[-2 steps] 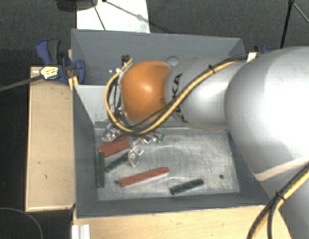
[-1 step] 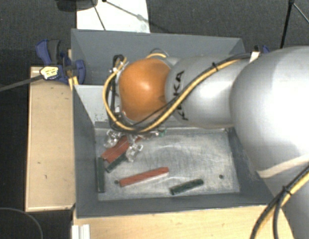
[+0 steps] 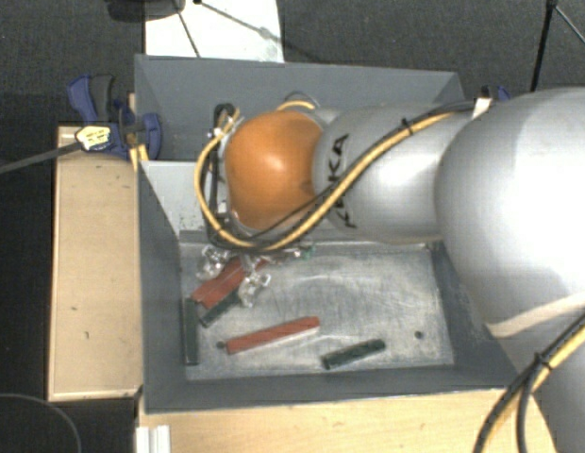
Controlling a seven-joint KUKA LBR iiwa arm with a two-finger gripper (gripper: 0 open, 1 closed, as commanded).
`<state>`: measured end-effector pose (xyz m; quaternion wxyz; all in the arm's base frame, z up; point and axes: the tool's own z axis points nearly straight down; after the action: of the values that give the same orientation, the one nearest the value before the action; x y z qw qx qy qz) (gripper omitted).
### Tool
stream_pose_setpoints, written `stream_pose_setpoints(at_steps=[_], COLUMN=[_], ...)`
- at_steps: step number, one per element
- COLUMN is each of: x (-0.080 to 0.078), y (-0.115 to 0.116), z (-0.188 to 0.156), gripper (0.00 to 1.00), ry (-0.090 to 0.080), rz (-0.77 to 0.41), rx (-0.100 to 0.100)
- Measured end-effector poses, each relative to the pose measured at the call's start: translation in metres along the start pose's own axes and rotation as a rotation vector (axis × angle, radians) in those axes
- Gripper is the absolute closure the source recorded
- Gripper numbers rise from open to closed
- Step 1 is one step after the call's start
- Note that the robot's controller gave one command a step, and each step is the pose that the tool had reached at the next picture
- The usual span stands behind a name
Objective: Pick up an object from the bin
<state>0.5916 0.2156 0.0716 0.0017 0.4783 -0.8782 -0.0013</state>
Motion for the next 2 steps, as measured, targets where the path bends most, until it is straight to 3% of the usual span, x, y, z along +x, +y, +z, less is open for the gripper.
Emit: stream_pose_setpoints(at_steps=[2], x=[0.0016], y=[0.0014], z=[-0.0042], gripper=[1.0], ry=[0.004], rz=[0.002], rx=[-0.003])
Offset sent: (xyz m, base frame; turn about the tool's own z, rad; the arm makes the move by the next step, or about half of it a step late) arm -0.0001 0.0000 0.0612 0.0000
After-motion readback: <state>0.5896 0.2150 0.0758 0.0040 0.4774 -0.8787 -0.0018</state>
